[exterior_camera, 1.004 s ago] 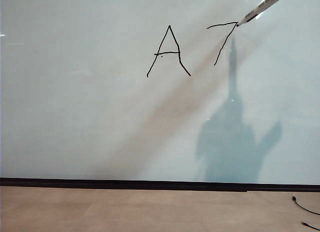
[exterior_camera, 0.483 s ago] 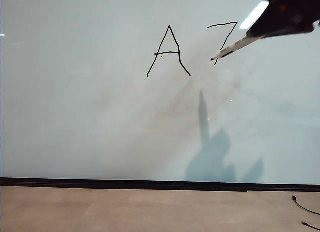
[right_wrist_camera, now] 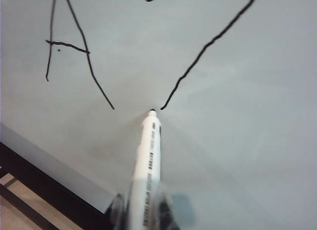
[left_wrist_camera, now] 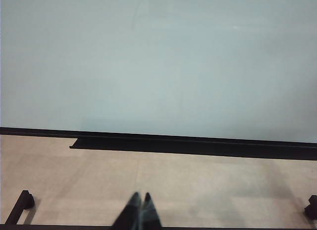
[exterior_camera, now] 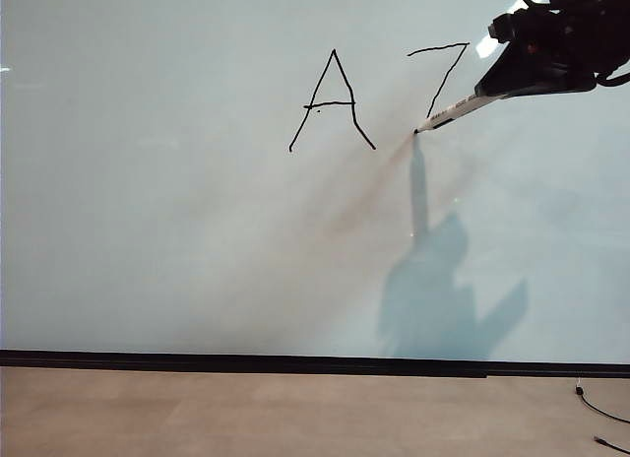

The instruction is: Pick up the pen on the shelf to the right of the whiteboard and write the letter Z.

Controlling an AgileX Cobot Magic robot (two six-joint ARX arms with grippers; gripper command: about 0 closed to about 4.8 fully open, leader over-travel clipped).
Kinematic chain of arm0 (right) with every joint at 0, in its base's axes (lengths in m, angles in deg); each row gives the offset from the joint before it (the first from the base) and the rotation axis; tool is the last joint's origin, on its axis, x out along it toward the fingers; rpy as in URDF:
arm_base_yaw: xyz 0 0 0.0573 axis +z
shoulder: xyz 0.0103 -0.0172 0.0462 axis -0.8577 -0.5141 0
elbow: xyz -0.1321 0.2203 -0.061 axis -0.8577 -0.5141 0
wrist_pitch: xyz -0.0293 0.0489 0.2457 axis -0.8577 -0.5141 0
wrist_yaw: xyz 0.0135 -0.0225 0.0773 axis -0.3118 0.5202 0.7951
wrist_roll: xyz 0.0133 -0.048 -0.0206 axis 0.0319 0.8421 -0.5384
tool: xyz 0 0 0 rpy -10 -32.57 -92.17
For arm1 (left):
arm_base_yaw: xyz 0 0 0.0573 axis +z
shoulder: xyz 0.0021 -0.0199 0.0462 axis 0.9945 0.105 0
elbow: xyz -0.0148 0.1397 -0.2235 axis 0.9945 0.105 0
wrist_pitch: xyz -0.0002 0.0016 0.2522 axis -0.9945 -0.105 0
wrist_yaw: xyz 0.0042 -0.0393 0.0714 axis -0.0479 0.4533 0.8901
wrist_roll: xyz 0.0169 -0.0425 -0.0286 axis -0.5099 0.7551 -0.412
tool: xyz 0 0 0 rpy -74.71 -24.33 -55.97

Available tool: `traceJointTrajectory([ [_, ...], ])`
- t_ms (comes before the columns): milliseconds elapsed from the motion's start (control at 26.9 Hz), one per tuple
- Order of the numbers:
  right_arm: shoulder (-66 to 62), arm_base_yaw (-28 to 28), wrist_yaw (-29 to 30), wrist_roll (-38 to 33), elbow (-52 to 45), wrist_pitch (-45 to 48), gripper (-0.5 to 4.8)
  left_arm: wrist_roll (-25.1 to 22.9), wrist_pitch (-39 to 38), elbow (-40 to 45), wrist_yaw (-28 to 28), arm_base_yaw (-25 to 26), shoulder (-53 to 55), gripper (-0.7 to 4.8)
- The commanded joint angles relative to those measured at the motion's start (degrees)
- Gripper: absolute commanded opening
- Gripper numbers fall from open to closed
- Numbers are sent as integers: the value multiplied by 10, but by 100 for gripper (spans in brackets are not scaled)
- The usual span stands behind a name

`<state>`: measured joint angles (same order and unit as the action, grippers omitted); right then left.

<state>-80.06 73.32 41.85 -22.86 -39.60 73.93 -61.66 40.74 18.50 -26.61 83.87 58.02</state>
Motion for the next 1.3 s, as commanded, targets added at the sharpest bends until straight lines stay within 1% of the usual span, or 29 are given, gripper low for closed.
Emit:
traceJointTrajectory([
  [37, 3, -1, -9, -3, 3, 15, -9, -2, 6, -1, 0, 0, 0, -5],
  [446, 16, -1, -61, 0, 3, 7, -9, -2, 6, -1, 0, 0, 0, -4],
  [781, 22, -9, -73, 0, 3, 0, -9, -2, 6, -1, 0, 0, 0, -5],
  [1078, 38, -16, -96, 2, 3, -22, -9, -2, 6, -1, 0, 0, 0, -5],
  [1301, 58, -20, -125, 10, 3, -37, -9, -2, 6, -1, 0, 0, 0, -5],
])
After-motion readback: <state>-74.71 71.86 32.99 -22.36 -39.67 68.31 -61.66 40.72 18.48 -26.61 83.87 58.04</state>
